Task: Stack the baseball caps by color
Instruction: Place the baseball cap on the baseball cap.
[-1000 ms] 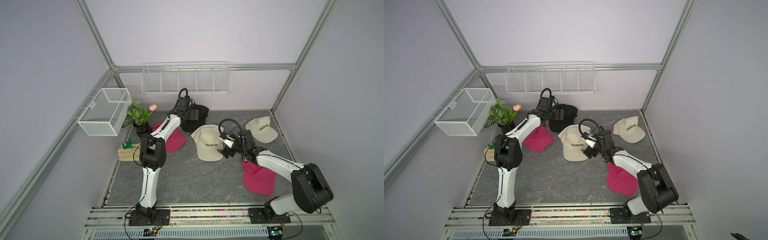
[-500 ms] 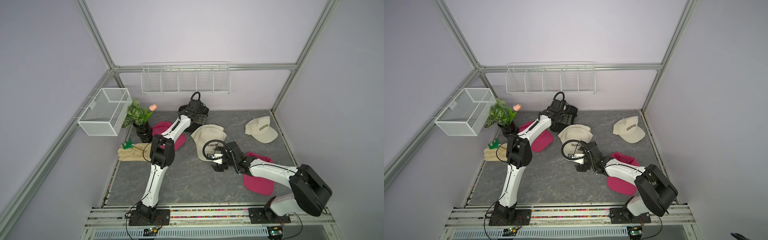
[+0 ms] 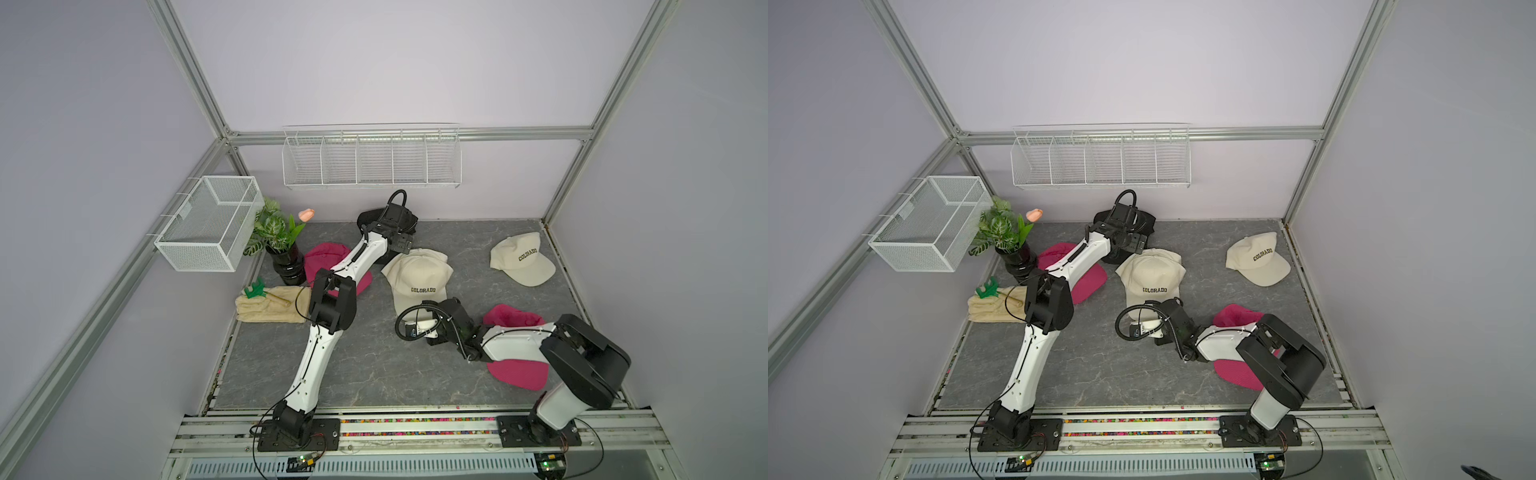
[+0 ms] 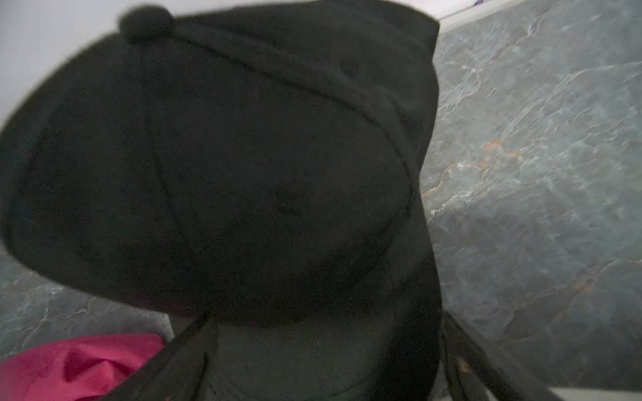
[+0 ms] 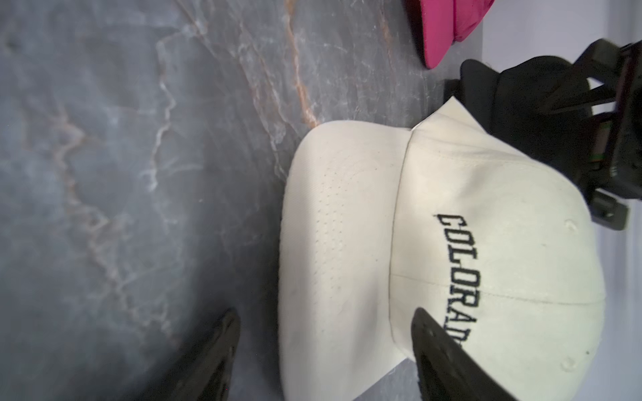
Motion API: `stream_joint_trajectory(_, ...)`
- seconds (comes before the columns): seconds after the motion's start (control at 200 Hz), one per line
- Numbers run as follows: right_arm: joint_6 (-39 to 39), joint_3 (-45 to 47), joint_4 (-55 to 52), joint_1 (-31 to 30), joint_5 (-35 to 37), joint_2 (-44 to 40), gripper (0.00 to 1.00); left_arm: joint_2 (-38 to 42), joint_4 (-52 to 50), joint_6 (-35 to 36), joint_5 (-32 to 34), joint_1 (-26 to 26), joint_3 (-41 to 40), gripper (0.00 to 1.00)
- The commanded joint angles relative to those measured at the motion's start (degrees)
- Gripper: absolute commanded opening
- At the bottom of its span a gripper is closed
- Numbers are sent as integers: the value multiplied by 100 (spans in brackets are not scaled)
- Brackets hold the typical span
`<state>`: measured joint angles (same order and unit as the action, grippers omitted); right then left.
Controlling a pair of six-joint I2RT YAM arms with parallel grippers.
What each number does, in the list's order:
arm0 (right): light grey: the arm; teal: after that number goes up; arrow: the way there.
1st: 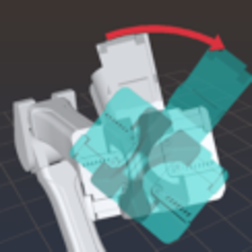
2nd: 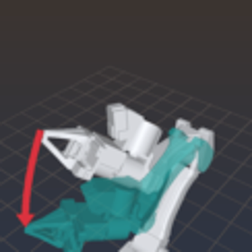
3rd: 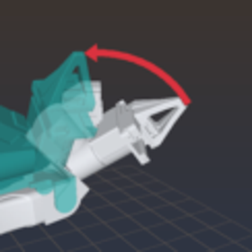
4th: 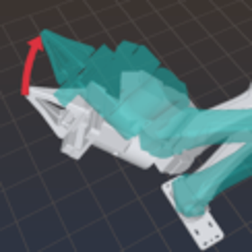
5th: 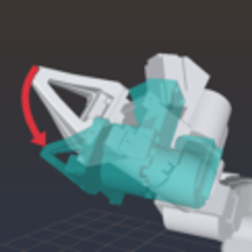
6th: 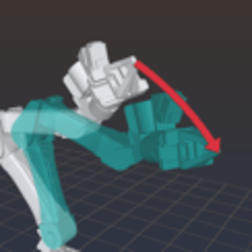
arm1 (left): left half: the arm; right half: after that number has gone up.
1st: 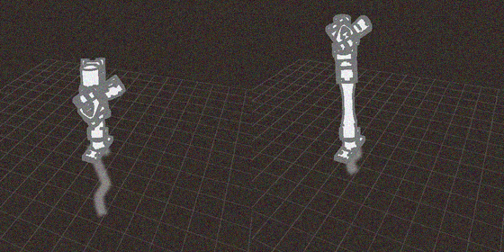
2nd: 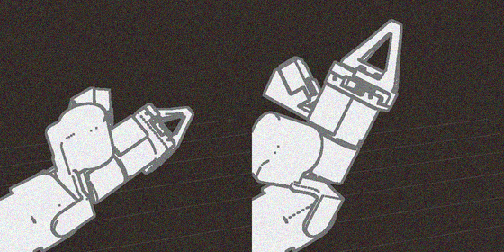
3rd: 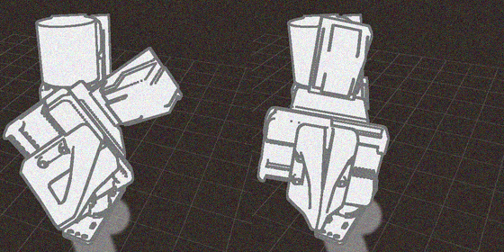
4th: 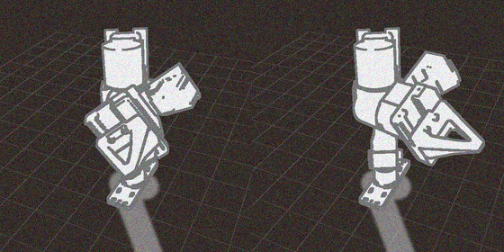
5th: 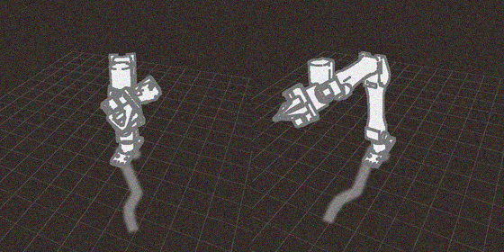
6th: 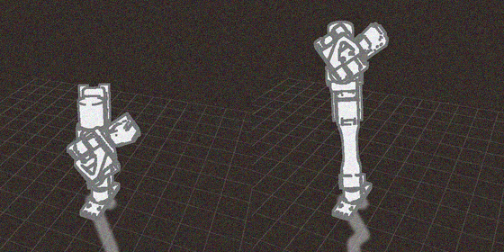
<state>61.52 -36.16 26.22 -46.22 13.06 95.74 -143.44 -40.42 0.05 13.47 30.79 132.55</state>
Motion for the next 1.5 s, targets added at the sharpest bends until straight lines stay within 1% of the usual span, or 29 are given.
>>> stream_joint_trajectory(0.0,157,-88,314,40,300,286,70,-155,-236,115,-64,28,153,100)
stream_joint_trajectory(0.09,10,-168,276,146,187,200,60,-153,-264,161,-58,24,101,100)
stream_joint_trajectory(0.235,42,-262,-168,463,-459,-149,52,-123,-247,243,-99,24,8,100)
stream_joint_trajectory(0.34,306,-411,-369,656,-661,-158,49,-123,-221,264,-107,24,8,100)
stream_joint_trajectory(0.47,579,-666,-500,839,-826,-48,50,-97,-207,298,-187,24,8,100)
stream_joint_trajectory(0.635,763,-1124,-1187,1016,-1182,163,53,-121,-194,365,-272,41,8,100)
stream_joint_trajectory(0.685,813,-1227,-1370,1034,-1199,290,53,-128,-194,377,-283,49,8,100)
stream_joint_trajectory(0.91,942,-1331,-1603,1227,-1033,776,55,-126,-198,492,-265,64,10,100)
stream_joint_trajectory(1.01,1058,-1298,-1733,1257,-906,788,59,-138,-194,522,-232,59,16,100)
stream_joint_trajectory(1.1,1201,-1222,-1719,1264,-858,758,66,-148,-185,515,-201,59,16,100)
stream_joint_trajectory(1.175,1327,-1118,-1527,1262,-866,719,72,-157,-169,522,-188,59,16,100)
stream_joint_trajectory(1.234,1424,-1023,-1303,1239,-863,726,74,-173,-176,513,-211,59,21,100)
stream_joint_trajectory(1.309,1455,-955,-918,1182,-859,809,72,-197,-194,487,-313,59,25,100)
stream_joint_trajectory(1.374,1414,-994,-738,1112,-817,905,65,-208,-209,487,-379,81,33,100)
stream_joint_trajectory(1.434,1305,-1064,-801,1026,-842,924,60,-208,-220,504,-440,107,71,100)
stream_joint_trajectory(1.494,1129,-1167,-1102,910,-920,871,57,-211,-261,539,-489,138,178,100)
